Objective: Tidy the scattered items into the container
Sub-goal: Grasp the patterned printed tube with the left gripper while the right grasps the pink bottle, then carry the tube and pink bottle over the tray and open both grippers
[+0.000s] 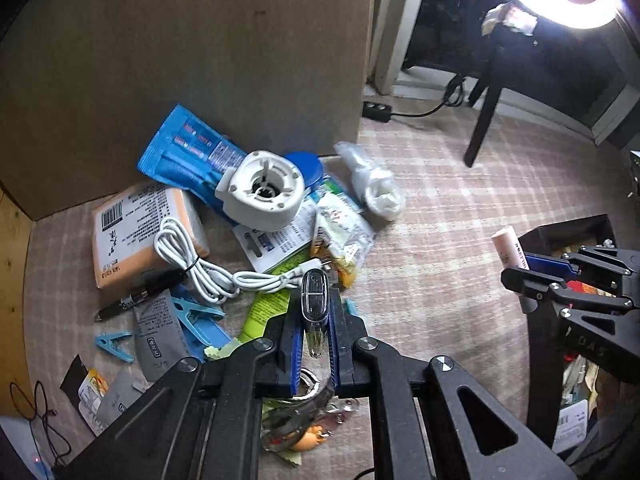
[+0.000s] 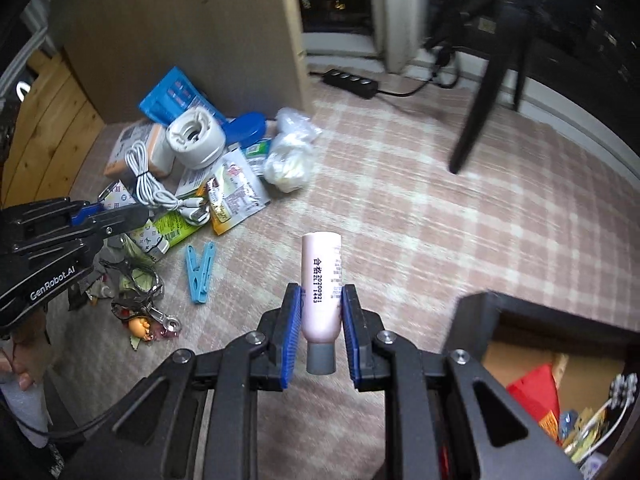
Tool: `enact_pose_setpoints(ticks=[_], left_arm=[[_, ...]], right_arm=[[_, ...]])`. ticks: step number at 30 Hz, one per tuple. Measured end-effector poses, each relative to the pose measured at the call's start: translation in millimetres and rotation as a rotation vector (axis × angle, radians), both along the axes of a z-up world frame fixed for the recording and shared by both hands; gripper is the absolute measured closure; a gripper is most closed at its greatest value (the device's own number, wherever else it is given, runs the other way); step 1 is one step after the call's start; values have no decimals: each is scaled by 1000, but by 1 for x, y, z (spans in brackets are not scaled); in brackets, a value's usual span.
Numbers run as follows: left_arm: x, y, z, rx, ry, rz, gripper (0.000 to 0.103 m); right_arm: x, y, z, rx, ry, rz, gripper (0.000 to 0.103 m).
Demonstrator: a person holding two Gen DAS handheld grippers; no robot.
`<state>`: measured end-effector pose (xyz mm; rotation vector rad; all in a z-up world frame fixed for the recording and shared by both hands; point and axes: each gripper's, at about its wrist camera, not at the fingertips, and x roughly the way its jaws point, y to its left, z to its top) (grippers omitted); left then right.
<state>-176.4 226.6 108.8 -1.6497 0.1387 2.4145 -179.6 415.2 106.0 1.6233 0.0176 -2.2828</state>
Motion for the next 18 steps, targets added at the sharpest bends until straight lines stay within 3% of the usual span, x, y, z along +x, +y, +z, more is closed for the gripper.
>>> enact_pose_setpoints(ticks=[10, 18], left_arm=[[24, 61, 30, 58, 35, -115, 93], [66, 146, 48, 117, 34, -279, 93]], right_arm=[[37, 62, 26, 6, 34, -145, 83], [83, 128, 38, 34, 59, -311, 83]])
